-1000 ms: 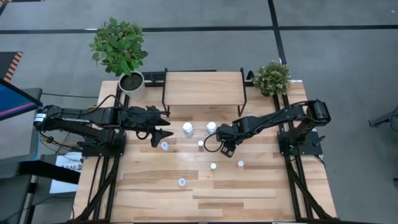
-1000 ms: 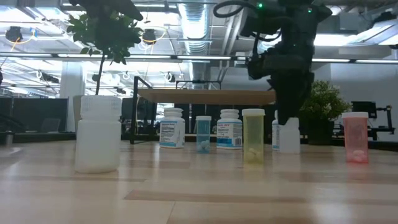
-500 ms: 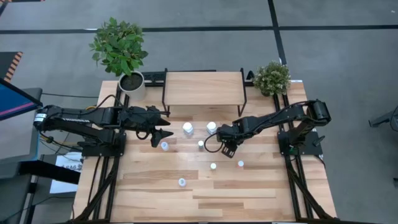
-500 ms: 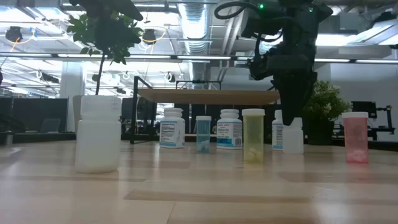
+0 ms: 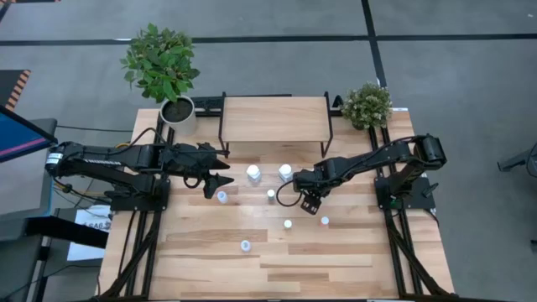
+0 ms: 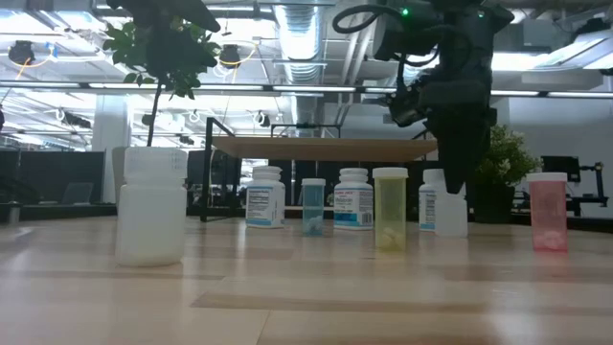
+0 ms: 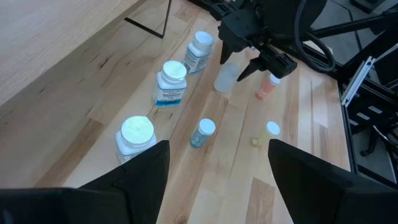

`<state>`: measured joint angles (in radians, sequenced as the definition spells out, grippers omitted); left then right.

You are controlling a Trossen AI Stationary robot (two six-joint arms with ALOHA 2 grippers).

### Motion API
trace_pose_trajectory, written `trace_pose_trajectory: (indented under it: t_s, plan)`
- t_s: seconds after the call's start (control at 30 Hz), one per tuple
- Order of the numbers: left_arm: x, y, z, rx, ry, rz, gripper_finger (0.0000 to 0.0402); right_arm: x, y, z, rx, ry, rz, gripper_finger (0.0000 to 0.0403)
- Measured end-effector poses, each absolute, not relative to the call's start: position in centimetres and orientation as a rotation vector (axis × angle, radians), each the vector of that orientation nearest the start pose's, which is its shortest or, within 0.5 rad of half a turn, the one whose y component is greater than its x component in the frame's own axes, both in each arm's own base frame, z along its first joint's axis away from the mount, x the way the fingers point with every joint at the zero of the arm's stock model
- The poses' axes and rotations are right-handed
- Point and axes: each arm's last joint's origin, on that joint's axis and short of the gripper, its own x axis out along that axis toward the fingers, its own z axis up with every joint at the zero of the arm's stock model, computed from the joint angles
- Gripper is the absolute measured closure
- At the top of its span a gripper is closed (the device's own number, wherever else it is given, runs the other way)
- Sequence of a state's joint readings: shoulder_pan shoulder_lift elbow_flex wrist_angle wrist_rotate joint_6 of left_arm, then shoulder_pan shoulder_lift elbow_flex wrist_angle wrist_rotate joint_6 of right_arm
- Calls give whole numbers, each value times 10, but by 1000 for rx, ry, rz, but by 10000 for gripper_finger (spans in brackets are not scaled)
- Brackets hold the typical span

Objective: Pick and place medicine bottles onto shelf by color
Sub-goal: Put the top right white pill bottle on the shelf

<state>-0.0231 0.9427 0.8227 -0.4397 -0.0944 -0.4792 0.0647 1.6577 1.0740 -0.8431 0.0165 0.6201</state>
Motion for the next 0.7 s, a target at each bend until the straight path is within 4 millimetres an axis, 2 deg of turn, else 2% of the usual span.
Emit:
trace_pose_trajectory:
  t_s: [0.2,0.3,0.4,0.63,0.7]
  plan:
    - [197,-2,296,-433,531,202,142,295,18,186,451,1373,-402,130]
    - [197,-2,296,-433,531,202,142,295,18,186,462,1370,-414,143]
    - [197,-2,296,-434,531,202,142,295,18,186,470,1368,-422,177]
    - [197,-2,296,-433,531,202,142,296,19,191,503,1383,-392,291]
    - [197,-2,296,-434,531,202,143,300,20,202,527,1395,-349,295]
